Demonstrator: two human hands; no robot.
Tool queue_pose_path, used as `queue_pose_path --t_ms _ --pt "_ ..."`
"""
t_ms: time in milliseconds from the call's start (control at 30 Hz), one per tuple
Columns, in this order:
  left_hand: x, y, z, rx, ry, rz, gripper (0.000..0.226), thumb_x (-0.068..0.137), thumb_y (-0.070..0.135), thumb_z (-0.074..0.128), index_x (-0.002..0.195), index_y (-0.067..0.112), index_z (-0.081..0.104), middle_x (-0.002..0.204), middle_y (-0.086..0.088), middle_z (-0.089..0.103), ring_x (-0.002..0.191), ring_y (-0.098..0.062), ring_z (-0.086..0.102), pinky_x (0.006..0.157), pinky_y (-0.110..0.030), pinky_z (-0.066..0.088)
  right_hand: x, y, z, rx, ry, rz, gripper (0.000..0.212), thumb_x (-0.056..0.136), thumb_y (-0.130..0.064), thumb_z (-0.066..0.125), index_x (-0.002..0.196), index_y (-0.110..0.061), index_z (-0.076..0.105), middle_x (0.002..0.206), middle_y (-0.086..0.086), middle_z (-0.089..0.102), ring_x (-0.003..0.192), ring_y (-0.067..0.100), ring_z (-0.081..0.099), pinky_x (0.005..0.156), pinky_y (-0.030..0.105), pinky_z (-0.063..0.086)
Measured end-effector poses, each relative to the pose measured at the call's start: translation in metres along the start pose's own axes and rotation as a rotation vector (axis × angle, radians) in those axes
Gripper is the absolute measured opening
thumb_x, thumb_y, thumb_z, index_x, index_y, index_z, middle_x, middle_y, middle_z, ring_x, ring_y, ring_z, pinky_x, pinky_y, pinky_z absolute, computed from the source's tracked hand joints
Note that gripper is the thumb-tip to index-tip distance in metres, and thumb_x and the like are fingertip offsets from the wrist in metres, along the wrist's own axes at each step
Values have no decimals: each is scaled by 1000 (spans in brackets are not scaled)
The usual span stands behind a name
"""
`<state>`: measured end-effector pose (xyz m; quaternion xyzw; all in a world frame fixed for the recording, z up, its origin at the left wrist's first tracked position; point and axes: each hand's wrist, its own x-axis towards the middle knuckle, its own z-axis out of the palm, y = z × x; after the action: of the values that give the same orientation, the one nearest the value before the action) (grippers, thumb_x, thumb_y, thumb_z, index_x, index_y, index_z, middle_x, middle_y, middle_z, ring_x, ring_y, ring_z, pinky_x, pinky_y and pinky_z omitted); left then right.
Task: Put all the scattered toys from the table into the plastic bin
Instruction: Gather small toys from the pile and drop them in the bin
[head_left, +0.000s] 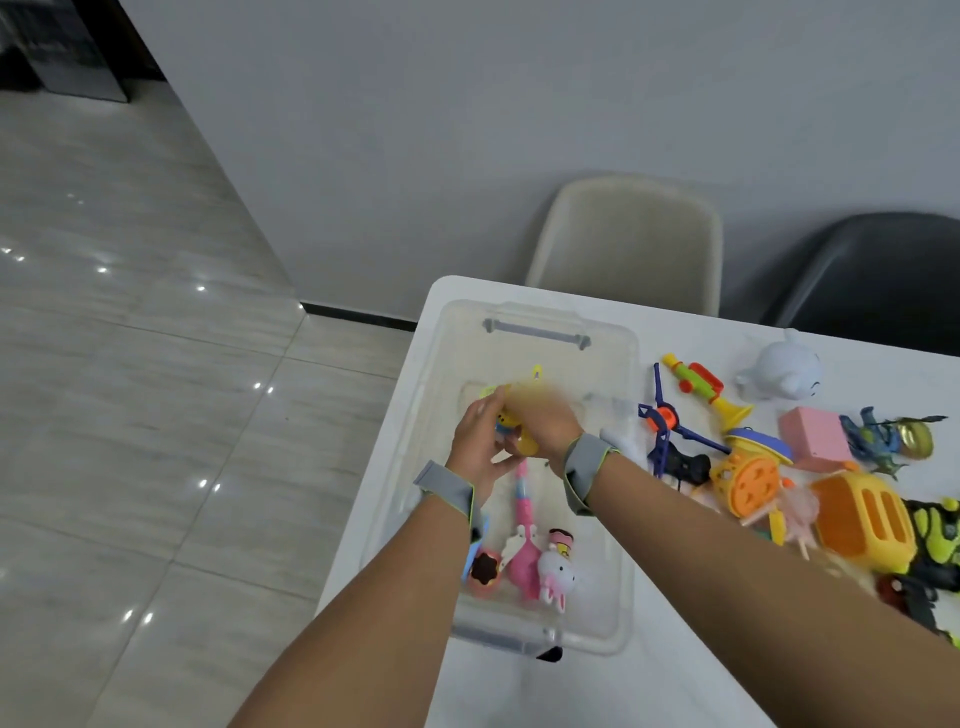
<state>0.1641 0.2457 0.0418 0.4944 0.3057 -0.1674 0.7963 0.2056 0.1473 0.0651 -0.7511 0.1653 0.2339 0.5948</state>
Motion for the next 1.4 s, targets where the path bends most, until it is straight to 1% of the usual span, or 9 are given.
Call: queue_pose_path --t_ms 133,333,467,633,833,967,1133,1233,1400 --pt "25 -12 -5 35 87 -40 31 94 42 63 115 19 60 120 -12 65 108 -29 68 81 -57 58 31 16 6 -113 -16 95 20 86 -19 61 67 -13 61 72 14 62 65 28 58 67 46 53" --pt "58 -18 -3 207 279 -66 26 96 36 58 107 12 60 109 -14 65 92 -31 67 79 -57 59 58 42 16 -7 36 274 10 74 -9 68 69 -15 63 75 13 60 67 25 55 69 41 50" --pt "77 -21 2 521 474 18 29 96 34 57 112 10 62 113 -14 68 108 -34 64 94 -45 52 73 52 19 -82 158 244 33 72 -8 71 104 -15 67 98 12 66 83 26 62 78 41 55" --pt "87 -31 -2 888 410 126 38 99 38 54 129 15 53 126 -16 57 111 -32 58 87 -30 40 94 55 11 -156 214 217 35 77 1 66 106 -19 65 105 9 63 83 29 67 68 36 56" --pt "106 -25 4 933 418 155 48 103 29 48 145 6 44 145 -19 40 131 -32 45 105 -32 34 113 56 16 -243 177 213 52 85 -15 64 135 -17 49 122 15 62 105 33 63 91 42 53" --pt "109 -28 0 1056 490 124 47 98 17 50 145 14 46 145 -16 40 127 -32 48 101 -37 39 121 59 25 -239 152 195 58 87 -11 65 141 -11 44 133 16 57 122 31 55 101 32 43" --pt "110 -34 -14 1016 433 112 45 94 19 53 139 22 49 130 -15 48 110 -35 58 83 -32 42 124 52 34 -134 238 182 55 89 -9 59 141 -8 42 141 20 41 119 36 53 101 36 43" --pt "109 -35 -17 1007 472 63 34 98 27 51 129 13 52 120 -17 56 110 -36 56 78 -32 37 116 49 42 -56 271 152 57 89 -11 60 142 -9 39 145 19 30 118 34 52 99 27 40" --pt "106 -32 -14 988 559 25 31 101 28 49 113 1 57 115 -20 64 112 -37 58 84 -38 44 105 48 50 -53 243 137 57 91 -9 55 146 -6 37 150 20 27 134 32 40 112 33 33"
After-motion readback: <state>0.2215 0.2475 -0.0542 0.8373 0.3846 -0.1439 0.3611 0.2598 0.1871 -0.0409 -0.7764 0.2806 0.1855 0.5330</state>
